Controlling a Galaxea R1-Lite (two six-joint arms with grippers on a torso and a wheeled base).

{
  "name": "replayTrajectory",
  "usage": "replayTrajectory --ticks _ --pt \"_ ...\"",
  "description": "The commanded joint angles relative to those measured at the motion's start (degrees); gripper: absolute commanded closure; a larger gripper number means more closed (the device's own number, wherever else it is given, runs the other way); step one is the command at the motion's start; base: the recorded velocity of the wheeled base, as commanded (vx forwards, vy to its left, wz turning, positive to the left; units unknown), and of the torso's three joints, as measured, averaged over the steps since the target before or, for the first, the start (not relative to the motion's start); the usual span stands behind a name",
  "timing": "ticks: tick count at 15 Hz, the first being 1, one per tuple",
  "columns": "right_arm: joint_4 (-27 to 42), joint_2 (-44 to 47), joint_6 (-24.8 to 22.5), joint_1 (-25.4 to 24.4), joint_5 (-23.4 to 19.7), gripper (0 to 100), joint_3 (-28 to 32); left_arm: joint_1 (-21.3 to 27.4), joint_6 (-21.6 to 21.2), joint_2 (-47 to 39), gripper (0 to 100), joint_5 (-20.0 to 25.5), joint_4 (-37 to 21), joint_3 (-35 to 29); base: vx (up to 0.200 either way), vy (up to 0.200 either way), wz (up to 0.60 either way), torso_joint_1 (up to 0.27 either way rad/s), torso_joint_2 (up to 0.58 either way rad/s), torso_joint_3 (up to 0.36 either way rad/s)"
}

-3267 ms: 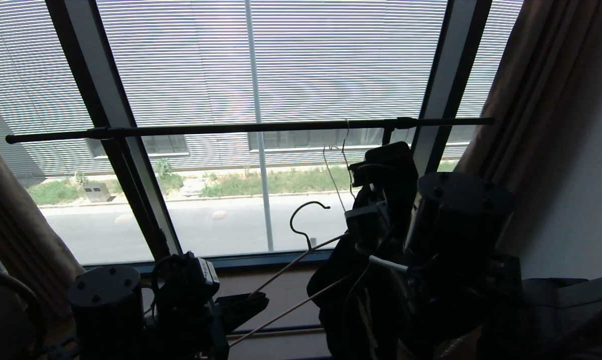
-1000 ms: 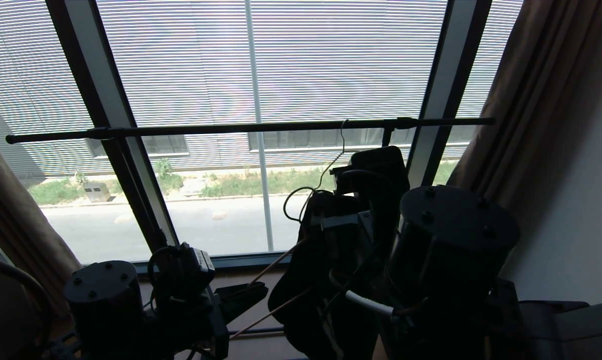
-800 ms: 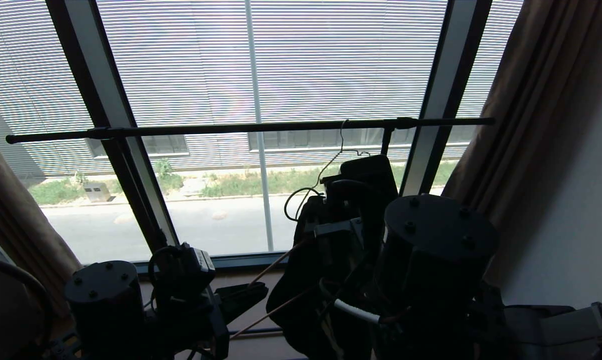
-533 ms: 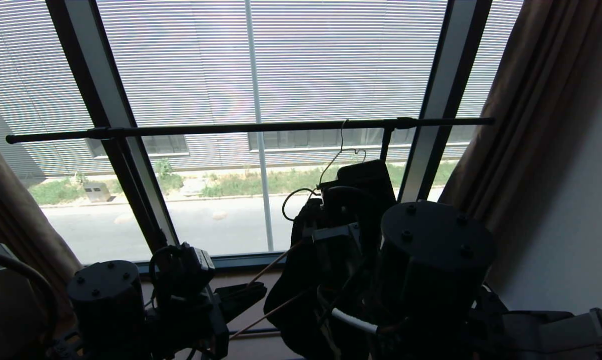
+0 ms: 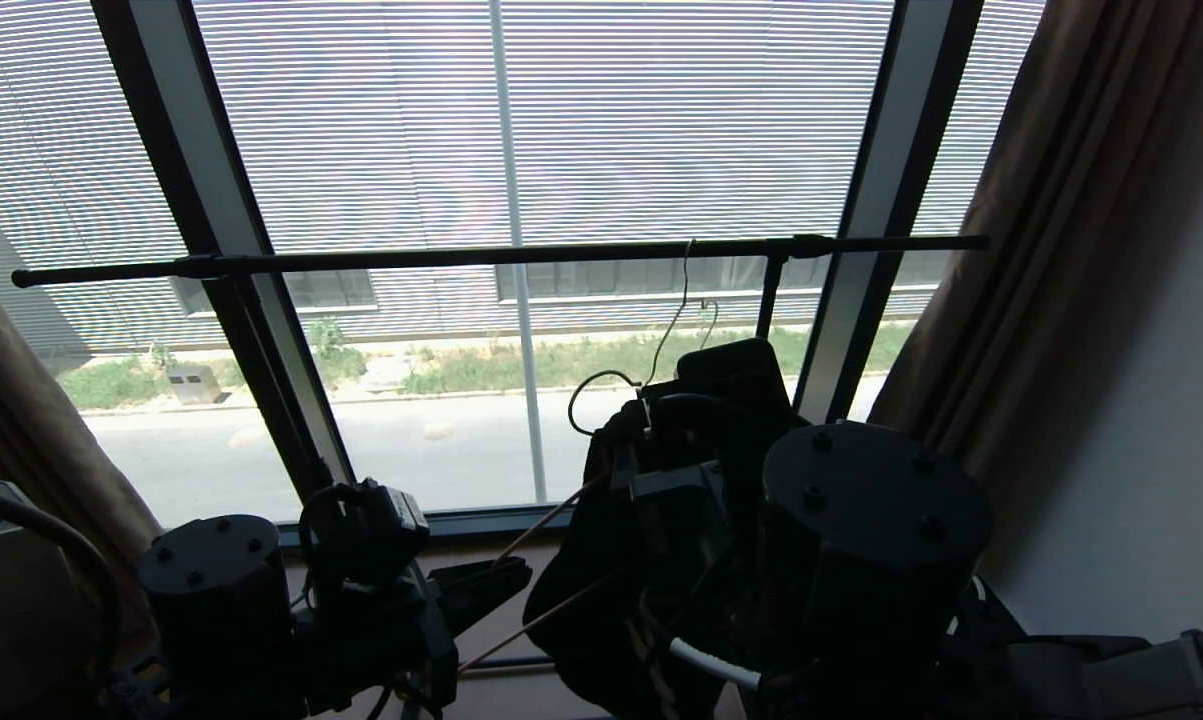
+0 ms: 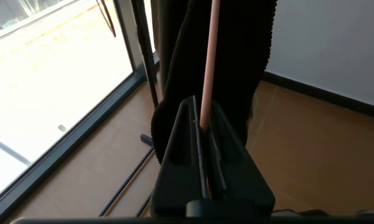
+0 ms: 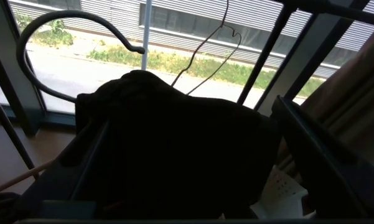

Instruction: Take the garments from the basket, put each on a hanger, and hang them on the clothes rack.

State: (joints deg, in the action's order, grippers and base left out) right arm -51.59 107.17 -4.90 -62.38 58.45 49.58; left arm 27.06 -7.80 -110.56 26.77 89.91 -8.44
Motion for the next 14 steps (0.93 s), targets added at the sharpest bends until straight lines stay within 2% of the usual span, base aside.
replayTrajectory --ticks 1,7,14 --pt "0.0 0.0 0.0 0.1 0.0 0 -0.3 0.0 0.0 0.1 100 0.0 0.1 0.0 0.0 0.0 0.0 0.0 0.0 0.0" --pt "0.1 0.8 0.0 1.7 0.0 0 1.1 0.2 -0.2 0.3 100 0.1 0.1 0.3 0.0 0.0 0.0 0.0 0.0 0.0" --pt "0.0 1.7 0.0 0.5 0.0 0 -0.5 0.0 0.0 0.3 100 0.0 0.1 0.0 0.0 0.0 0.0 0.0 0.0 0.0"
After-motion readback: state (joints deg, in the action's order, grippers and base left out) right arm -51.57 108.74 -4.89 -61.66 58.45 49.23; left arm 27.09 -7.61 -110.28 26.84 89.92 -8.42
